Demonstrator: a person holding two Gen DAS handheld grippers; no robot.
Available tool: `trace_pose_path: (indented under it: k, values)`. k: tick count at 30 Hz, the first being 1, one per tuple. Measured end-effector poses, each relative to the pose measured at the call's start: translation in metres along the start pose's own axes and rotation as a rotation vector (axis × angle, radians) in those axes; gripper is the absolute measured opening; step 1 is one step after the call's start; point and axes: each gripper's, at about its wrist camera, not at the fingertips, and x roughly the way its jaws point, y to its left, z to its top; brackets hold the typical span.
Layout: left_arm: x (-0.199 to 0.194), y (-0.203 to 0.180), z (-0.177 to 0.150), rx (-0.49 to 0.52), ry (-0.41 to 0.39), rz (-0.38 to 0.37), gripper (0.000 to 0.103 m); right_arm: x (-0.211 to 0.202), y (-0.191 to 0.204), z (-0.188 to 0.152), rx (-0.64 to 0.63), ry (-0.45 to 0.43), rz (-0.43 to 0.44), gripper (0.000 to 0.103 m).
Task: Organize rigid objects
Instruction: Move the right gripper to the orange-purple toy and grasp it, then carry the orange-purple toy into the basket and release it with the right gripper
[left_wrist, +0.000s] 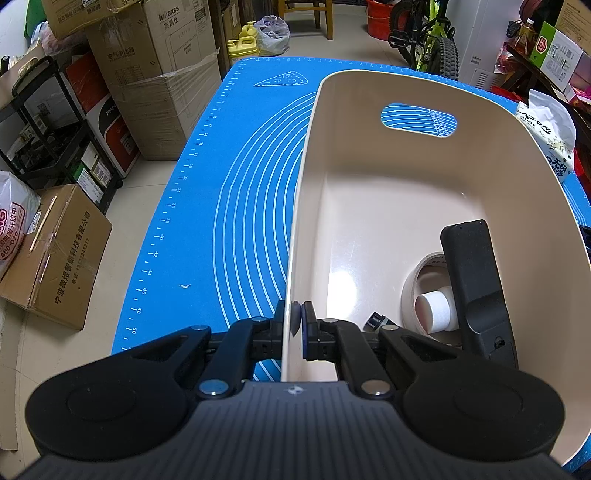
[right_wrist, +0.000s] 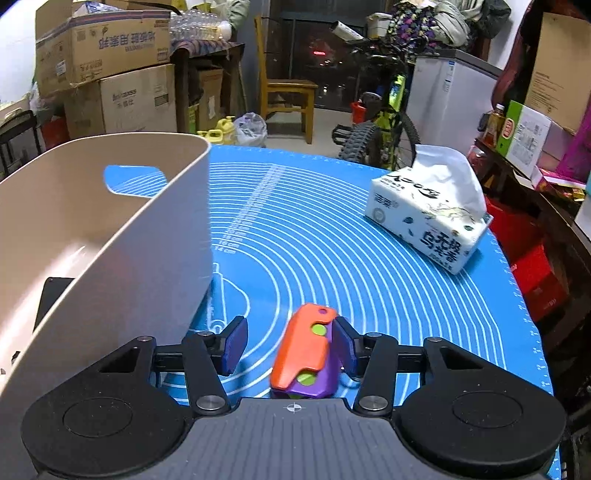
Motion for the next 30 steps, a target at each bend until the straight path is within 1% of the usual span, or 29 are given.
trace_pose_path:
  k: [7, 10, 13, 16, 17, 19, 24, 30]
  values:
    - [0.000, -0.001, 0.000, 0.000, -0.001, -0.002, 0.008, 0.009, -0.007, -0.003, 0.025, 0.027, -0.004, 0.061]
    - [0.000, -0.001, 0.000, 0.000, -0.001, -0.002, 0.008, 0.015, -0.010, -0.004, 0.042, 0.057, -0.017, 0.061]
    - [0.000, -0.001, 0.000, 0.000, -0.001, -0.002, 0.008, 0.019, -0.014, -0.006, 0.074, 0.064, -0.011, 0.061]
    - [0.000, -0.002, 0.000, 0.002, -0.001, 0.001, 0.008, 0.021, -0.013, -0.007, 0.077, 0.068, -0.015, 0.061]
    - [0.000, -0.002, 0.000, 0.002, -0.001, 0.001, 0.008, 0.021, -0.012, -0.007, 0.073, 0.068, -0.020, 0.054]
    - [0.000, -0.002, 0.000, 0.002, -0.001, 0.001, 0.008, 0.021, -0.010, -0.007, 0.065, 0.068, -0.036, 0.048]
    - [0.000, -0.002, 0.000, 0.001, -0.001, 0.000, 0.008, 0.017, -0.013, -0.009, 0.076, 0.061, -0.043, 0.048]
    - [0.000, -0.002, -0.001, -0.001, -0.001, -0.002, 0.008, -0.003, -0.018, -0.008, 0.093, 0.014, -0.067, 0.048]
